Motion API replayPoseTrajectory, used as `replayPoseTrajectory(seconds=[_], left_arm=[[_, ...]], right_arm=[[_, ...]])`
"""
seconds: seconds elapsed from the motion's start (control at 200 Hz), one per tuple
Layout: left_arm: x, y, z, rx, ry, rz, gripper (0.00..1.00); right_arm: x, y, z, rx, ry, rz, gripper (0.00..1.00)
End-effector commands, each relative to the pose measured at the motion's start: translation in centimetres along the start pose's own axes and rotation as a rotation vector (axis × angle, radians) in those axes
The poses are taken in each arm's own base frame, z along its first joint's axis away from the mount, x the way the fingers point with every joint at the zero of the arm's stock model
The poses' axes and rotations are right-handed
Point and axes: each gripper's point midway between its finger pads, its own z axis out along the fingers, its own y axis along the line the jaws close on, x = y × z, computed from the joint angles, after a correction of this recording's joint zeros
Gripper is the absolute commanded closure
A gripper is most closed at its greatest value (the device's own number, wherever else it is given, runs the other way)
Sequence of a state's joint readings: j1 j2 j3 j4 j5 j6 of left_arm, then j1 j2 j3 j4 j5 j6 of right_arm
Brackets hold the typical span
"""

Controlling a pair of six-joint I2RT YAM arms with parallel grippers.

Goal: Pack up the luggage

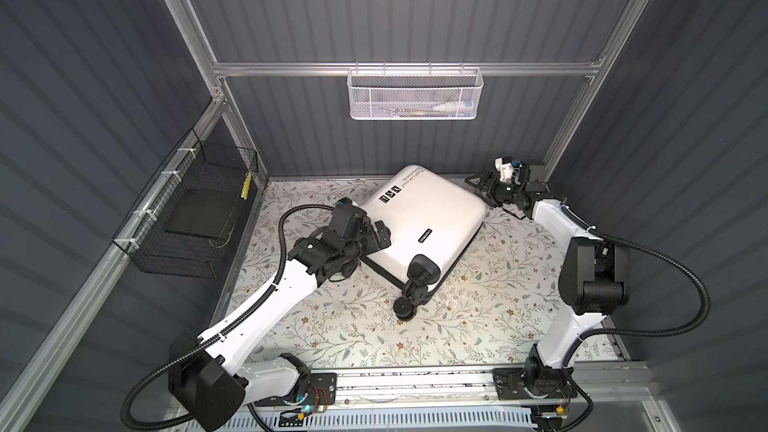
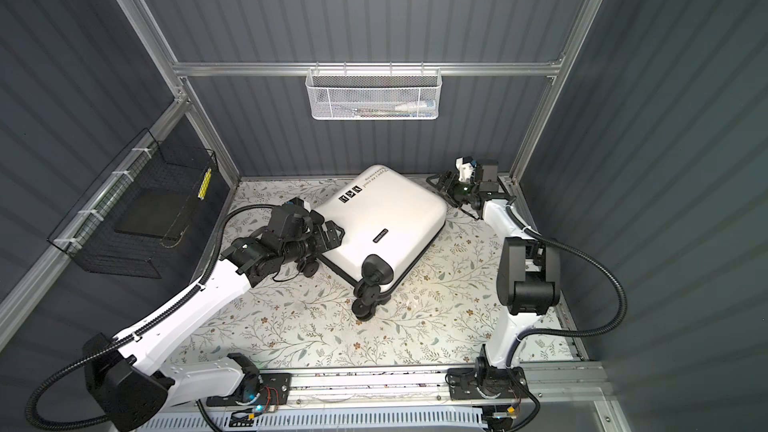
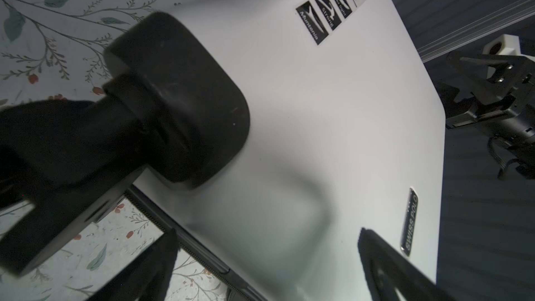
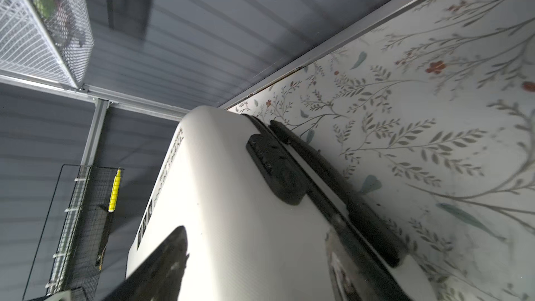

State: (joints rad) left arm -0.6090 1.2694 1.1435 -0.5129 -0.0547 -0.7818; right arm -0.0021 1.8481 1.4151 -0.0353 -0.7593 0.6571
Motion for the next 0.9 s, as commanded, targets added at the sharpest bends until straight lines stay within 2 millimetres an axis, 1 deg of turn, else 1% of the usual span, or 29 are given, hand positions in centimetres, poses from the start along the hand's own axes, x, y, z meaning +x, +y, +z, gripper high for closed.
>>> replayPoseTrajectory(seconds=[0.0, 0.11, 0.23, 0.33, 0.51, 0.565, 0.63, 0.695, 0.785, 0.895], left_arm=[[-1.5, -2.2, 0.2, 0.117, 0.018, 0.029, 0.00], [-2.6, -2.1, 0.8, 0.137, 0.044, 0.047, 0.00], [-3.8, -1.9, 1.3, 0.149, 0.061, 0.087, 0.00], [-4.7, -1.7, 1.8, 0.154, 0.077, 0.100, 0.00], [-6.5, -1.5, 2.9, 0.170, 0.083, 0.114, 0.00], [-6.6, -1.1, 3.3, 0.161, 0.090, 0.116, 0.00], [-6.7, -0.9, 3.4, 0.156, 0.092, 0.116, 0.00], [-6.7, -0.9, 3.1, 0.160, 0.093, 0.116, 0.00], [-6.6, -1.1, 2.3, 0.169, 0.084, 0.117, 0.00], [-5.7, -0.7, 1.8, 0.172, 0.091, 0.108, 0.00]], right_arm=[[2.1, 2.3, -0.5, -0.086, 0.061, -0.024, 0.29], [3.7, 3.3, -1.1, -0.121, 0.077, -0.030, 0.35], [6.3, 3.9, -2.1, -0.137, 0.095, -0.034, 0.39], [9.4, 4.4, -2.7, -0.143, 0.118, -0.047, 0.40], [15.7, 4.0, -2.9, -0.132, 0.164, -0.026, 0.44], [16.7, 4.0, -3.1, -0.139, 0.160, -0.021, 0.44], [16.4, 4.1, -3.7, -0.125, 0.136, -0.022, 0.42], [15.0, 4.5, -4.7, -0.102, 0.096, -0.046, 0.34], [12.0, 5.1, -6.5, -0.044, 0.018, -0.085, 0.26], [7.6, 4.9, -8.5, 0.031, -0.081, -0.089, 0.22]])
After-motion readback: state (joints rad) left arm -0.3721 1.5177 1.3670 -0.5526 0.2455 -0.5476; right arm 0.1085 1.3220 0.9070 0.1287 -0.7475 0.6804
